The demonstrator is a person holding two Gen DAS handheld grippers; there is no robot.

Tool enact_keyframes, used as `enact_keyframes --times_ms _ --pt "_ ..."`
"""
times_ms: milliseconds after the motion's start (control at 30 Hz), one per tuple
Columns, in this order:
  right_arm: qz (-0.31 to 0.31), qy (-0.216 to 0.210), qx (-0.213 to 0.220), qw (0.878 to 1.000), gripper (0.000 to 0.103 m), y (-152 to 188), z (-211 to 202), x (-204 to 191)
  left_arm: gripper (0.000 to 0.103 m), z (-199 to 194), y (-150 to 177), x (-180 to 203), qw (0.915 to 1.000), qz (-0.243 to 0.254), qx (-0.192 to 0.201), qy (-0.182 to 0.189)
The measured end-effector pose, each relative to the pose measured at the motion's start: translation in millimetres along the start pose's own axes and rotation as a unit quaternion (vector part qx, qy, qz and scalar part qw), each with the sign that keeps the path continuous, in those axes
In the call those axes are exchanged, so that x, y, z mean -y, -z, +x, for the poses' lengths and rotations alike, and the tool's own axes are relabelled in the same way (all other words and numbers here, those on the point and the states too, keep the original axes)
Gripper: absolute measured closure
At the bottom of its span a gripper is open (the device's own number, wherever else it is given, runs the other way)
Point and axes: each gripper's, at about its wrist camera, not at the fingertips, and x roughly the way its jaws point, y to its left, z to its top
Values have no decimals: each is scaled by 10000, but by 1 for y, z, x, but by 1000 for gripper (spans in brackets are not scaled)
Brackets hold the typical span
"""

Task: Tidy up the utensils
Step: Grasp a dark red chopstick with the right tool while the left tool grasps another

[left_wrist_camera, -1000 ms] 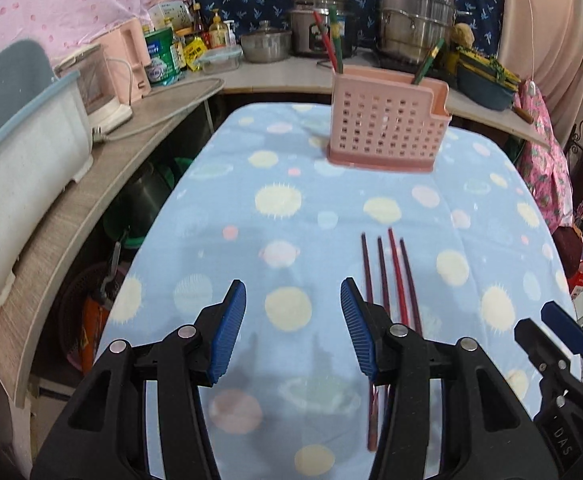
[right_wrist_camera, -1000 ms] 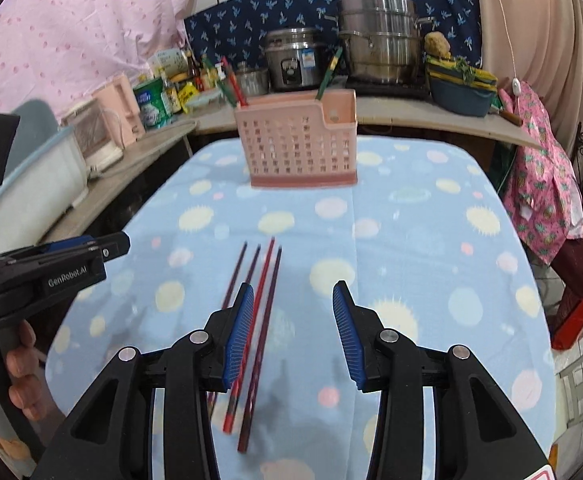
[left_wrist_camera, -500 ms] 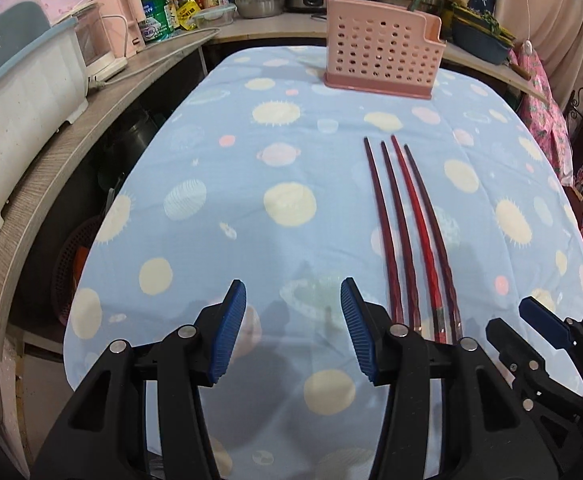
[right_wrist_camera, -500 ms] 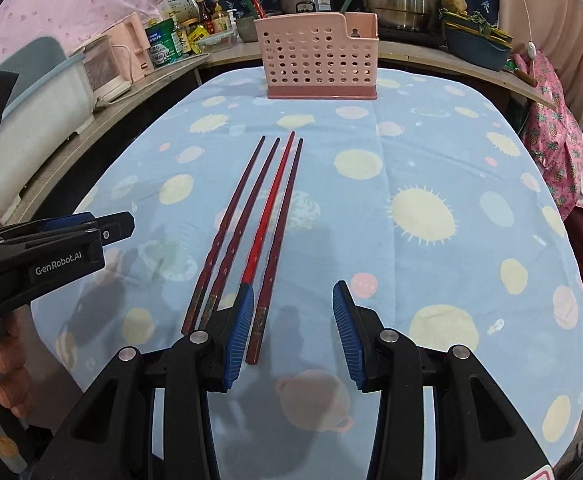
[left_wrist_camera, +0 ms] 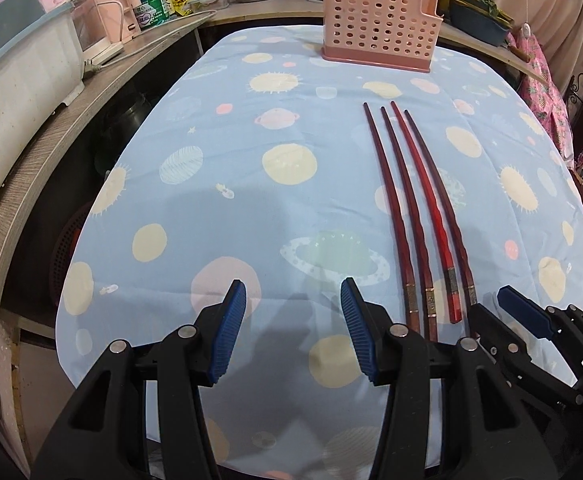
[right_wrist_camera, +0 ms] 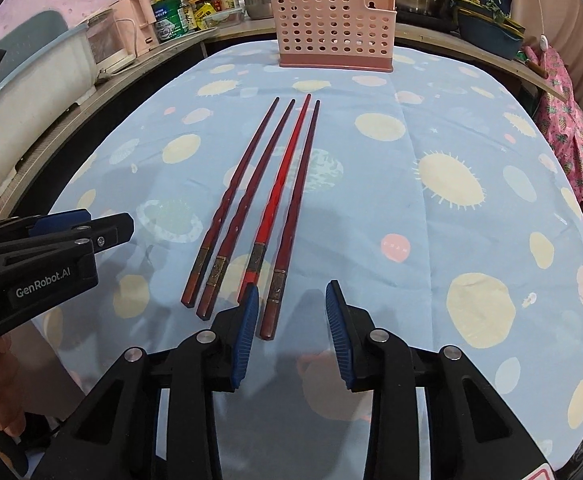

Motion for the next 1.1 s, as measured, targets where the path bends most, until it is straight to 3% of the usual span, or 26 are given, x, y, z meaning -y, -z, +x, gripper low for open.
enact_keyframes --times_ms 300,500,700,933,1100 --pt "-70 28 -31 10000 81 2 6 -3 56 2 0 4 10000 36 -41 27" --pt "-8 111 11 9999 96 3 6 4 50 3 3 9 9999 86 -74 101" --pt "244 187 37 9995 96 4 3 20 44 3 4 21 9994 196 -98 262" --pt "430 177 29 9989 96 8 0 32 44 8 5 33 9979 229 -194 572" --pt "423 175 29 9989 96 7 1 31 44 15 4 38 9976 244 -255 591"
